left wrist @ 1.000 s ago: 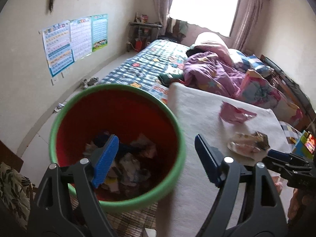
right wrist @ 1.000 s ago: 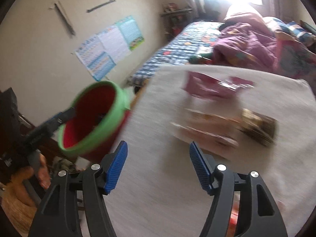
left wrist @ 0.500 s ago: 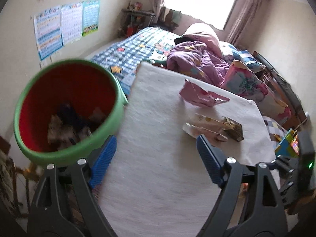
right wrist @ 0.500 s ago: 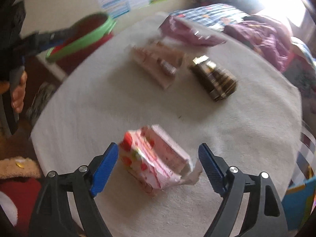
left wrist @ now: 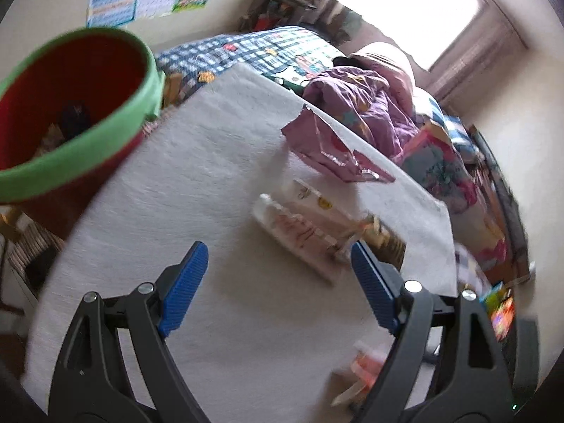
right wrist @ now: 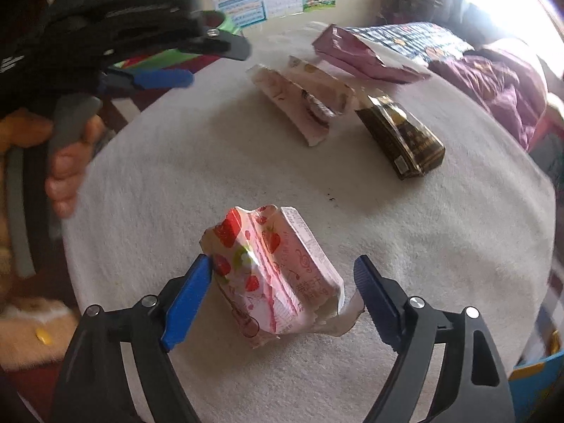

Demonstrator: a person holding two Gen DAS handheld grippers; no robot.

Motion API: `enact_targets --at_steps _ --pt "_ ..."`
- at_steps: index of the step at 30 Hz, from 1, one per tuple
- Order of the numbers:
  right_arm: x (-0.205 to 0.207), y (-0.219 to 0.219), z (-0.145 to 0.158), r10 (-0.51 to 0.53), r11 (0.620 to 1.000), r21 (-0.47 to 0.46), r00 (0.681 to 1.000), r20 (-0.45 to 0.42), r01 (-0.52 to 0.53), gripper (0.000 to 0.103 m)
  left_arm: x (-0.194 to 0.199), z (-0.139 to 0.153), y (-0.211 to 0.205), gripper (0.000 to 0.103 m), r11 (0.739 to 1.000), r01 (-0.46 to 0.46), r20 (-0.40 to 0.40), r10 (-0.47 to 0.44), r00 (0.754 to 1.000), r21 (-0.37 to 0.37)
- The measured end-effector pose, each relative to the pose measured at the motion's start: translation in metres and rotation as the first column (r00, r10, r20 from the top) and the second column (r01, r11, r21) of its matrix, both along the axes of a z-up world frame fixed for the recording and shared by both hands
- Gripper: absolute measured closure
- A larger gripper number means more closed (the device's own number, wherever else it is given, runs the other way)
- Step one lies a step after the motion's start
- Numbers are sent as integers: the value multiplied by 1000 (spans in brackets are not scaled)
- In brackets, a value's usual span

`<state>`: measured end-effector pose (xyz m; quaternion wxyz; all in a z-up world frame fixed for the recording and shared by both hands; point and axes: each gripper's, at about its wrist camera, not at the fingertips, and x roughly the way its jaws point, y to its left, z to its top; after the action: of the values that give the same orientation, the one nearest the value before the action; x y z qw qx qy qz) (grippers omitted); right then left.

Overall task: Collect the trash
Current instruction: 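Grasp the paper strips with the left gripper while the right gripper grasps the strawberry carton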

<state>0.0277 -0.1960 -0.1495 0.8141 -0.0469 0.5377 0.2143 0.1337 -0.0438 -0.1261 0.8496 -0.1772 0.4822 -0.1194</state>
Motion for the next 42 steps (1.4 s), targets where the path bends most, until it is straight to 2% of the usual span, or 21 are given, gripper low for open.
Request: enact_targets --at_steps 1,4,5,6,7,12,14,16,19,22,24,25,26,27,32,37,38,39,42 --pt "-1 -1 2 -3 1000 17 1000 8 3 28 4 -1 -5 22 1000 -19 -7 19 1000 -4" --pt "-7 -7 11 -22 998 62 999 38 19 50 18 -7 -17 22 996 -88 -25 88 996 3" --pt "-8 -11 13 -31 995 97 999 33 27 65 21 -7 -19 22 994 -106 -25 106 994 6" --pt "-9 -12 13 -40 992 120 999 23 36 85 24 -9 -21 22 991 -132 -26 133 991 13" --pt "-10 -16 13 -55 989 139 998 16 52 87 28 -11 -24 22 988 -153 -34 153 988 14" --pt "-18 -31 22 -92 977 195 995 32 84 80 45 -20 -39 19 980 -194 -76 196 978 38" --pt "-19 -42 27 -112 970 224 993 44 100 63 45 -22 -43 18 978 -203 -81 207 975 52" --pt "-21 -51 33 -130 964 242 990 53 114 62 42 -25 -45 18 974 -216 -83 221 972 64" --pt "-17 -61 34 -154 956 260 987 46 137 61 32 -30 -47 18 962 -269 -89 272 958 43" --pt "-13 -66 32 -165 952 267 986 33 151 60 33 -30 -52 21 973 -223 -86 227 970 59" --pt "-11 -69 31 -164 952 267 986 32 150 58 34 -26 -55 37 984 -162 -83 168 982 67" --pt "-10 -69 31 -159 952 268 987 31 145 57 34 -24 -55 42 988 -139 -82 144 986 69" --pt "-10 -68 32 -152 953 268 988 31 138 55 34 -21 -53 58 993 -98 -82 103 991 70" --pt "-10 -67 32 -145 955 267 989 31 132 52 35 -21 -51 69 995 -62 -95 69 993 74" --pt "-9 -64 30 -126 964 241 992 29 116 49 32 -14 -31 75 998 34 -124 -27 992 53" --pt "-15 -64 25 -148 961 241 989 18 139 45 20 -4 -23 72 997 59 -110 -54 993 48" --pt "-17 -65 24 -158 959 240 987 12 151 44 16 -4 -24 61 997 54 -103 -48 994 56" --pt "-18 -66 23 -167 957 241 986 9 160 44 13 -3 -25 45 997 45 -95 -39 995 62" --pt "-29 -73 21 -213 943 260 977 -1 206 38 0 3 -28 30 998 -14 -48 17 999 63"
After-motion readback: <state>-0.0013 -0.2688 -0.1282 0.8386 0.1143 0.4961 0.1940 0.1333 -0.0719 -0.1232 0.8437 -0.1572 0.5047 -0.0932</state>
